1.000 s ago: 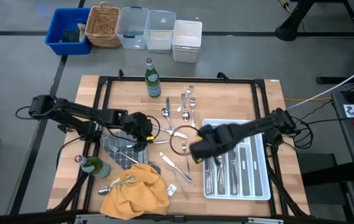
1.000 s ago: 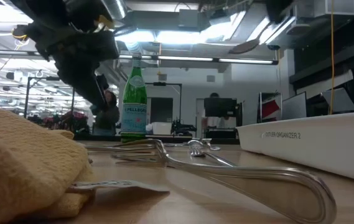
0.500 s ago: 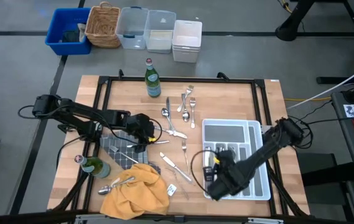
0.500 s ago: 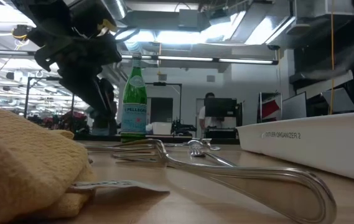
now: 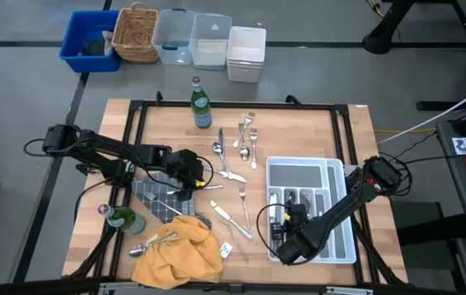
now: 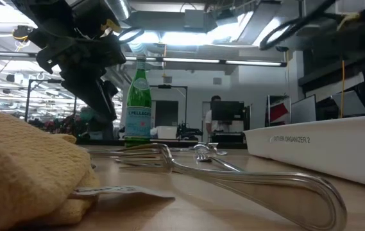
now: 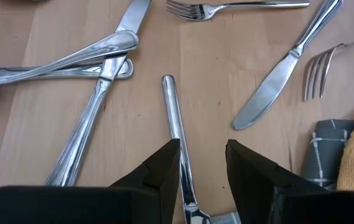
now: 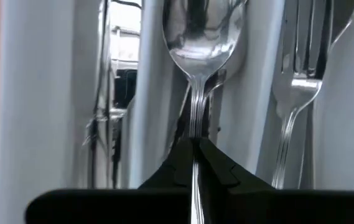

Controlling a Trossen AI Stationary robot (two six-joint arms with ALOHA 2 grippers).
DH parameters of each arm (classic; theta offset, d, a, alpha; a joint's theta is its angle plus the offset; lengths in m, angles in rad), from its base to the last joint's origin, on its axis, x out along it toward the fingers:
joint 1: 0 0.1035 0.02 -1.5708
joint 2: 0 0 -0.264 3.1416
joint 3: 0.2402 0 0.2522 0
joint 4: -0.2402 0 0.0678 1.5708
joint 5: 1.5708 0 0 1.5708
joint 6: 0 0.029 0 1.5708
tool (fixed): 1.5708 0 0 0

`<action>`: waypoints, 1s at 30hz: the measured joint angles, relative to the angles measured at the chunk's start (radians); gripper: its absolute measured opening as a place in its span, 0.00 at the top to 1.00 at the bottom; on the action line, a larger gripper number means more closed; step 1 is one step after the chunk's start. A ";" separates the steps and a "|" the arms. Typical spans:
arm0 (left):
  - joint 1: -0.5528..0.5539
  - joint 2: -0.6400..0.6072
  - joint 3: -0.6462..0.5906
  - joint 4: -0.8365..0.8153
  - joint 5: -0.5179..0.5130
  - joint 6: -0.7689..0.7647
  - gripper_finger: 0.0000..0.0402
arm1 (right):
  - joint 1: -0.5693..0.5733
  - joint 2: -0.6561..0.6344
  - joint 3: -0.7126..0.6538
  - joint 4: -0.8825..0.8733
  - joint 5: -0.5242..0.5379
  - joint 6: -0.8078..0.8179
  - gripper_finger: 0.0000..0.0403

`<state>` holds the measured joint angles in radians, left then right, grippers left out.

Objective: Sort silverware
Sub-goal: Stack the silver spoon into the white utensil tray with the other silver spoons, then stack the silver knife into the white utensil tray with the other silver knives

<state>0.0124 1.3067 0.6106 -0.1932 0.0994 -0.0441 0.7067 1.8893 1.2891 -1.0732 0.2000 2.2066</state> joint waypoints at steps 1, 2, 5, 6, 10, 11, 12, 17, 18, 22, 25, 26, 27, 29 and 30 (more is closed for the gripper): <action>0.000 0.000 0.000 0.000 0.000 -0.001 0.71 | 0.000 0.000 -0.009 0.005 0.000 0.000 0.98; 0.000 0.000 0.000 0.000 0.000 -0.005 0.71 | 0.000 0.000 -0.016 0.009 0.000 0.000 0.97; 0.000 0.000 0.000 -0.005 0.000 -0.005 0.71 | 0.000 0.000 -0.022 0.009 -0.002 0.000 0.94; 0.000 0.000 0.000 -0.006 0.000 -0.005 0.71 | 0.000 0.000 -0.023 0.008 -0.006 -0.003 0.92; 0.000 0.000 0.000 -0.008 0.000 0.018 0.71 | 0.000 0.000 -0.023 0.018 -0.010 -0.011 0.82; 0.000 0.000 0.000 -0.008 0.000 0.022 0.71 | 0.000 0.000 -0.023 0.024 -0.010 -0.011 0.80; 0.000 0.000 0.000 -0.010 0.000 0.022 0.71 | 0.000 0.000 -0.023 0.029 -0.010 -0.011 0.77; 0.000 0.000 0.000 -0.063 -0.021 0.022 0.71 | 0.000 0.000 -0.023 0.033 -0.018 -0.011 0.69; 0.000 0.000 0.000 -0.080 -0.035 0.022 0.71 | -0.001 -0.002 -0.023 0.033 -0.032 -0.012 0.69; 0.000 0.000 0.000 -0.124 -0.068 0.022 0.71 | -0.014 -0.018 -0.012 0.025 -0.091 -0.012 0.69; 0.000 0.000 0.000 -0.119 -0.070 0.023 0.71 | -0.015 -0.038 0.001 0.021 -0.075 -0.015 0.69; 0.000 0.000 0.000 -0.120 -0.070 0.026 0.71 | -0.015 -0.046 0.004 0.019 -0.054 -0.016 0.70; 0.000 0.000 0.000 -0.119 -0.070 0.029 0.71 | -0.015 -0.054 0.006 0.019 -0.033 -0.016 0.70; -0.001 0.000 0.000 -0.119 -0.070 0.030 0.71 | -0.015 -0.070 0.011 0.017 0.002 -0.016 0.70; -0.003 0.001 0.000 -0.117 -0.070 0.031 0.71 | -0.015 -0.077 0.015 0.012 0.018 -0.015 0.70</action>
<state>0.0090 1.3077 0.6106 -0.3098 0.0296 -0.0135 0.6914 1.8121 1.3044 -1.0611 0.2180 2.1912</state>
